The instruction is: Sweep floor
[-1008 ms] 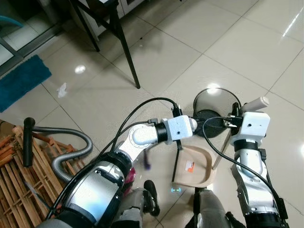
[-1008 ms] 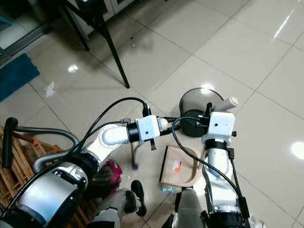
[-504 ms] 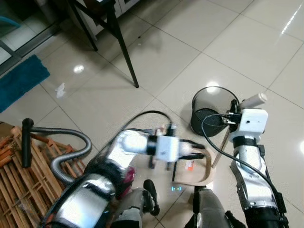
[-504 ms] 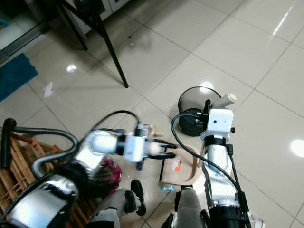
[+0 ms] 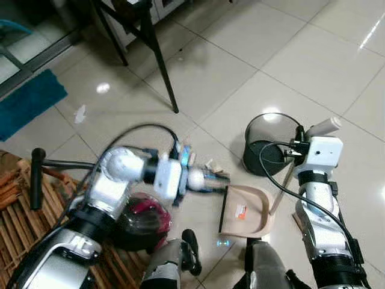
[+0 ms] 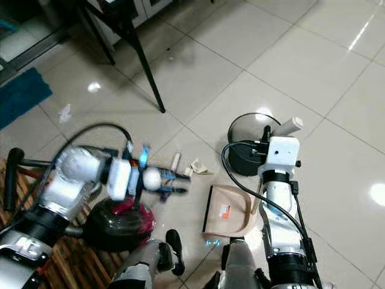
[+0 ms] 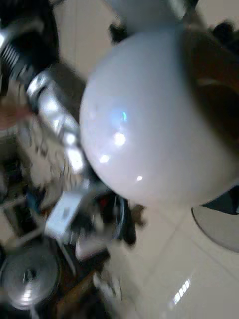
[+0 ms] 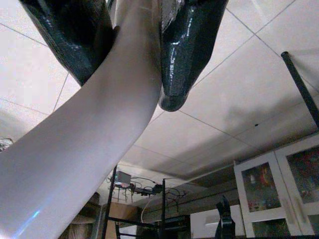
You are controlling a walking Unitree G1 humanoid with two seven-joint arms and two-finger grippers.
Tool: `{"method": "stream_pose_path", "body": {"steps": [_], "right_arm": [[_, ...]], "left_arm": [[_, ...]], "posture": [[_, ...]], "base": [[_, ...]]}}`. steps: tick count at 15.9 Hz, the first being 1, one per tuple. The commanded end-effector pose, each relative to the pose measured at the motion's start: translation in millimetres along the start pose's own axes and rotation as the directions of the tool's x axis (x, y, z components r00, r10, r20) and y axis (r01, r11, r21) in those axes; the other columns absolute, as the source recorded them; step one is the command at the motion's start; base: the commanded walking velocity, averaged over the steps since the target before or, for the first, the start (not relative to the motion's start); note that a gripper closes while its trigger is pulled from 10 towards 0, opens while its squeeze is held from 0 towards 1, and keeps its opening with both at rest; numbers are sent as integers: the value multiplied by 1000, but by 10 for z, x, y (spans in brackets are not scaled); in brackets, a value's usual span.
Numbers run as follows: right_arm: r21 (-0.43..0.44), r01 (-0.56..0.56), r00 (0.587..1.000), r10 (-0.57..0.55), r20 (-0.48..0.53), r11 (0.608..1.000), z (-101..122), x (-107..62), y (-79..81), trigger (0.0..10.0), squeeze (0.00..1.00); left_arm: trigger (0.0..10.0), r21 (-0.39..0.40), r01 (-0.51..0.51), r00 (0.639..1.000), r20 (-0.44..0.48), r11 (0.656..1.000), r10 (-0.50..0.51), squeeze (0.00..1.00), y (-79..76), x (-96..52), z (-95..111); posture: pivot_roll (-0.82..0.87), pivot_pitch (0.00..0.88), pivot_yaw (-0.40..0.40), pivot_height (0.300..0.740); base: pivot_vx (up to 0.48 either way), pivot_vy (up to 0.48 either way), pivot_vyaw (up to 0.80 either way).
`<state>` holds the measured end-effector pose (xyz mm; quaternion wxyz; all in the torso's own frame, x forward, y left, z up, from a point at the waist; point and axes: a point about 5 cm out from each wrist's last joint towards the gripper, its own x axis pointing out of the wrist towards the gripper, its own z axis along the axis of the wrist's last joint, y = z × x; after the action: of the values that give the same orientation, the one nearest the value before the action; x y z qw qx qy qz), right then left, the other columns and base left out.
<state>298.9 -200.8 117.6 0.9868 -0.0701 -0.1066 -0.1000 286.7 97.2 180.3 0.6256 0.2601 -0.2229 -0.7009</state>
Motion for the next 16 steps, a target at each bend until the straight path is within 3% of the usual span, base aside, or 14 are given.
{"method": "stream_pose_path", "body": {"steps": [1, 5, 9, 10, 12, 13, 16], "right_arm": [[3, -13, 996, 14, -91, 1000, -177, -99, 23, 10000, 0], [14, -14, 996, 15, -89, 1000, -200, -111, 41, 10000, 0], [7, 6, 997, -5, -80, 1000, -187, -155, 34, 10000, 0], [1, 15, 997, -15, -74, 1000, -167, -209, 47, 10000, 0], [-3, 19, 997, -19, -71, 1000, -157, -257, 49, 10000, 0], [-11, 18, 997, -19, -75, 1000, -167, -301, 48, 10000, 0], [-20, 16, 997, -18, -80, 1000, -167, -371, 52, 10000, 0]], "left_arm": [[10000, 31, -70, 997, -10, 997, 70, 0, 119, -100, 72], [10000, 73, -190, 976, -93, 979, 196, 0, 200, -154, -75], [10000, 109, -185, 969, -144, 977, 200, 0, 222, 126, -245], [10000, 120, -178, 967, -164, 977, 196, 0, 216, 299, -342], [10000, 148, -167, 967, -166, 975, 190, 0, 202, 432, -368], [10000, 177, -173, 967, -159, 969, 201, 0, 192, 603, -379], [10000, 108, -168, 982, -68, 980, 176, 0, 38, 933, -358]], "posture": [[31, 222, 155, 740], [22, 225, 160, 740], [-14, 253, 187, 740], [-49, 276, 204, 740], [-61, 295, 212, 740], [-67, 315, 214, 740], [-88, 334, 215, 740]], "base": [[0, 0, 0], [0, 0, 0], [0, 0, 0], [0, 0, 0], [0, 0, 0], [0, 0, 0], [0, 0, 0]]}}
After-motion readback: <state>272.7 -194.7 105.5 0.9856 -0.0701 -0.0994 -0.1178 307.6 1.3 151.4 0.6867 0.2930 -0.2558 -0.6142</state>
